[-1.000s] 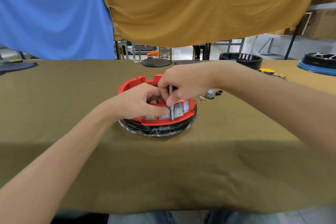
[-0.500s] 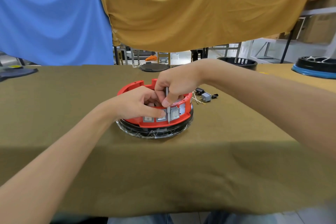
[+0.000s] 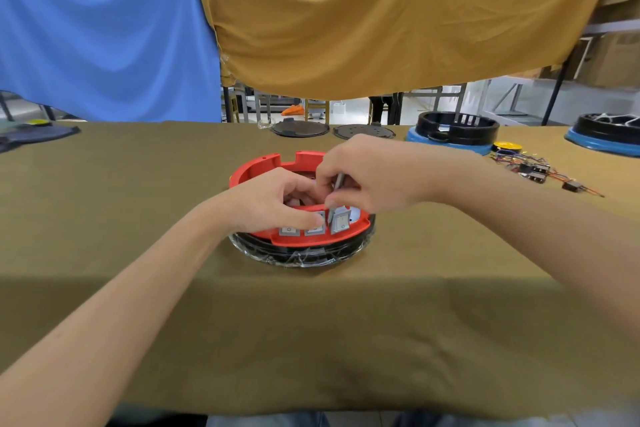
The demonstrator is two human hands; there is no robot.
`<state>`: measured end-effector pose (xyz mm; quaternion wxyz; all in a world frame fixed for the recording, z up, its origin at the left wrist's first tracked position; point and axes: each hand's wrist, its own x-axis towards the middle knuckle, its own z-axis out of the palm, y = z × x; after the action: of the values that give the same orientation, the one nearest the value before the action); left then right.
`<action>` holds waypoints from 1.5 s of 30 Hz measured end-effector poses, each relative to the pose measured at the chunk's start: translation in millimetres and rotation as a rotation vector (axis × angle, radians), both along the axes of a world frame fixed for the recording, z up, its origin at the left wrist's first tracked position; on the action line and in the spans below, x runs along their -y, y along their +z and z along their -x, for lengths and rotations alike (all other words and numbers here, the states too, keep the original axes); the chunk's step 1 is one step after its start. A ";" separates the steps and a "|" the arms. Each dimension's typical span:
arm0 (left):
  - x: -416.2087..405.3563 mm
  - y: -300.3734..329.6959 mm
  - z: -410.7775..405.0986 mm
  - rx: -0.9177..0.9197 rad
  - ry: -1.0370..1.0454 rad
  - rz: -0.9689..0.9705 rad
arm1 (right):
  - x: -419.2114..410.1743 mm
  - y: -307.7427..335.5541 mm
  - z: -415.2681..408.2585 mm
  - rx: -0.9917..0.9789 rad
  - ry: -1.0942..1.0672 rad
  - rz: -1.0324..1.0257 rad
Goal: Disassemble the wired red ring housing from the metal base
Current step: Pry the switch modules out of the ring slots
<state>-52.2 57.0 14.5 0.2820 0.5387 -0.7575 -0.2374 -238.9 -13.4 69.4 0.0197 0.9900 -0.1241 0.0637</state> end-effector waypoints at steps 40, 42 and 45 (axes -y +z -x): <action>22.8 -11.3 25.6 0.224 0.373 0.174 | 29.9 -101.8 17.8 0.836 -0.254 -0.674; 25.7 -11.8 28.9 0.231 0.414 0.176 | 30.3 -109.3 13.6 0.767 -0.239 -0.573; 26.7 -11.0 29.9 0.166 0.427 0.135 | 34.0 -112.2 9.4 0.811 -0.258 -0.463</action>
<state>-82.2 30.3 3.5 0.2981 0.6841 -0.6613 -0.0762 -248.3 -47.4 -42.8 -0.2435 0.8404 -0.2543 0.4121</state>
